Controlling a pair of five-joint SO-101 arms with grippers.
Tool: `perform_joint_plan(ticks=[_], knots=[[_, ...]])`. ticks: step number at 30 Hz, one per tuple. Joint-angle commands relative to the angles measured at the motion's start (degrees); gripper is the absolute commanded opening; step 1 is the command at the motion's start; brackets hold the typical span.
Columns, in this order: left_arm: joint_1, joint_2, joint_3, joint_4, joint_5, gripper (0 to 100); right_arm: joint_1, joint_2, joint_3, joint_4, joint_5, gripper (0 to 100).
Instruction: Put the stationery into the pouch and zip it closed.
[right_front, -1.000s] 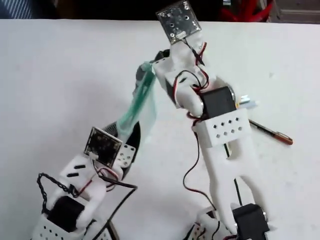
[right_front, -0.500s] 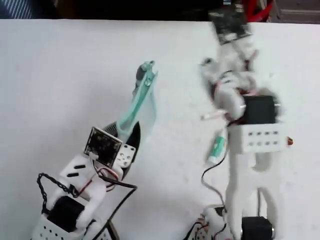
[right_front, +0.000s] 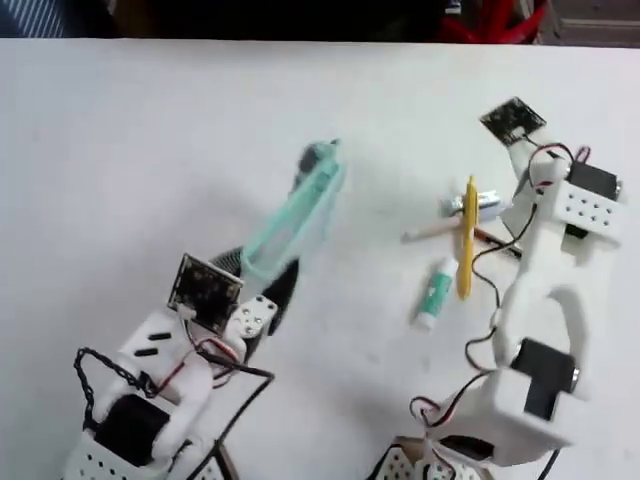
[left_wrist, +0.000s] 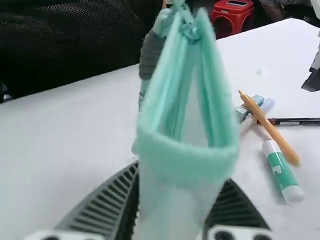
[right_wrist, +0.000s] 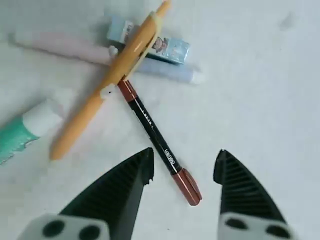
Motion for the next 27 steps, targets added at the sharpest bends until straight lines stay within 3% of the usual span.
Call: perform_joint_plan(ticks=[1, 8, 15, 21, 27], knots=[[-3.38, 0.31, -1.49, 0.09, 2.20, 19, 2.59, 3.30, -0.35, -5.23, 2.73, 23.2], [-6.64, 0.31, -3.25, 0.53, 2.55, 22, 2.59, 6.73, -0.26, -6.46, 2.99, 23.9], [-3.30, 0.31, 0.18, -2.29, 2.11, 22, -0.31, 6.11, 6.95, -4.97, 14.77, 23.7], [-3.47, 0.31, 1.14, -4.13, 2.11, 22, -0.92, 9.27, 7.30, -8.22, 15.30, 23.4], [-3.47, 0.31, 1.14, -4.04, 2.11, 22, -2.07, 15.78, 7.12, -14.90, 15.38, 15.9]])
